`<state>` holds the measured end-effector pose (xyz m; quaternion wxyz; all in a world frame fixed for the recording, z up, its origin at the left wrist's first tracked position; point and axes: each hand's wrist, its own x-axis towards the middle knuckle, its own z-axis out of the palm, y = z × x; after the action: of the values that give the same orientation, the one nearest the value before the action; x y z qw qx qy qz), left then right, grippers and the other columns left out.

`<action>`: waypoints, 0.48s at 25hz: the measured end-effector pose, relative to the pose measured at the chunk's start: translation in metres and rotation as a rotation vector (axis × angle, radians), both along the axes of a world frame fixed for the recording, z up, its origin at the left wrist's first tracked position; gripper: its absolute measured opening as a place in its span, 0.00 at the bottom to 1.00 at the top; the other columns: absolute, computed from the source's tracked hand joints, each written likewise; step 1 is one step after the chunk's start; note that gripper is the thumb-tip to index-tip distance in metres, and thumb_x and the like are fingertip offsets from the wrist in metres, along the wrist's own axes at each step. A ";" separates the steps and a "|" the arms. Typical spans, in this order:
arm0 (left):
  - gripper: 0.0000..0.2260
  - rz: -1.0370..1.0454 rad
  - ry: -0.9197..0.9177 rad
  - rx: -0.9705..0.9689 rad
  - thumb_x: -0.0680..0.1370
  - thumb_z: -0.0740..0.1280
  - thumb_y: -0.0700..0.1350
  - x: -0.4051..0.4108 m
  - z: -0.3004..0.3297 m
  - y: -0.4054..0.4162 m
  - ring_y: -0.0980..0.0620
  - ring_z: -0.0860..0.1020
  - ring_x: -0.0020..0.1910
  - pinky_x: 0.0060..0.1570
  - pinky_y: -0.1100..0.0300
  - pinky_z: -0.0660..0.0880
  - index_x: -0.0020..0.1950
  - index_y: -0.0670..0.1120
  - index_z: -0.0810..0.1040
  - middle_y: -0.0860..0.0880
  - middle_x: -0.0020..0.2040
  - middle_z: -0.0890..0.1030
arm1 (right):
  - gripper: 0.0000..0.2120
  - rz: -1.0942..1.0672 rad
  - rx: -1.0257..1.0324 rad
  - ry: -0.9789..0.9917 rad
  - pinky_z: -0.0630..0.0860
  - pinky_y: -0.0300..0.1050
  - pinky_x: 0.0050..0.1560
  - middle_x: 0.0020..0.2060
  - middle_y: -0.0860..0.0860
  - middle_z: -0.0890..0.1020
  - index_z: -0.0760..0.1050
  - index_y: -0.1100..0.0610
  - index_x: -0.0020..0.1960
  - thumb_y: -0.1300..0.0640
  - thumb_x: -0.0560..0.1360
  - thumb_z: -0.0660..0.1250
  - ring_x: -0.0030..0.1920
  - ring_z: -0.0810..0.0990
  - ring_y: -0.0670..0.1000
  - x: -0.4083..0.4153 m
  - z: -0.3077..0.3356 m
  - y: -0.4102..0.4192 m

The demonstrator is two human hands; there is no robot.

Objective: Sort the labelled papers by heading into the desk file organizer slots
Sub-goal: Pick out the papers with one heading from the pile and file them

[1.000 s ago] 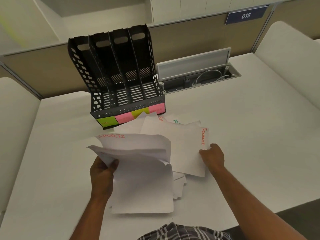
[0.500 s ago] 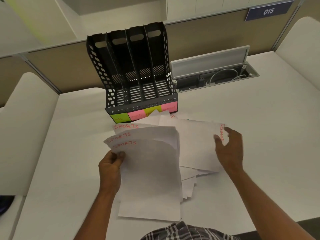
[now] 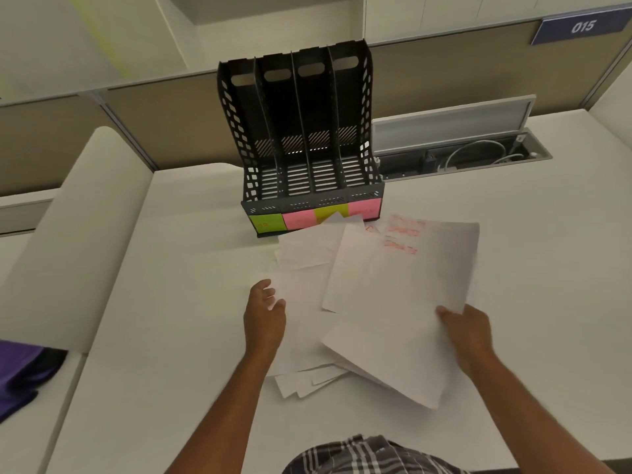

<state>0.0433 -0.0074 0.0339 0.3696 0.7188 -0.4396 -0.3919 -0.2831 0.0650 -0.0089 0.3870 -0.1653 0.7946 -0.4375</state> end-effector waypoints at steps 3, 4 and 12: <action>0.19 -0.112 -0.230 0.123 0.79 0.67 0.38 0.009 -0.012 -0.003 0.44 0.76 0.65 0.64 0.53 0.72 0.70 0.46 0.71 0.43 0.67 0.77 | 0.17 -0.065 0.066 -0.065 0.78 0.52 0.51 0.55 0.61 0.84 0.79 0.65 0.61 0.60 0.74 0.72 0.52 0.82 0.62 -0.016 -0.008 0.004; 0.21 -0.162 -0.283 0.142 0.78 0.68 0.40 0.008 -0.014 -0.005 0.43 0.73 0.67 0.66 0.51 0.71 0.71 0.45 0.70 0.42 0.69 0.75 | 0.18 -0.071 0.074 -0.072 0.79 0.54 0.53 0.55 0.61 0.83 0.79 0.64 0.62 0.60 0.74 0.72 0.53 0.82 0.63 -0.015 -0.008 0.005; 0.33 -0.453 -0.922 0.241 0.77 0.68 0.58 0.013 -0.008 -0.060 0.41 0.67 0.71 0.64 0.45 0.69 0.77 0.49 0.61 0.44 0.72 0.71 | 0.19 -0.088 0.088 -0.099 0.78 0.58 0.60 0.58 0.60 0.82 0.76 0.63 0.66 0.60 0.76 0.70 0.55 0.81 0.63 -0.014 -0.005 0.003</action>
<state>0.0565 -0.0670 0.0257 -0.0415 0.7408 -0.6528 -0.1527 -0.2974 0.0680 -0.0136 0.4132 -0.0910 0.7995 -0.4263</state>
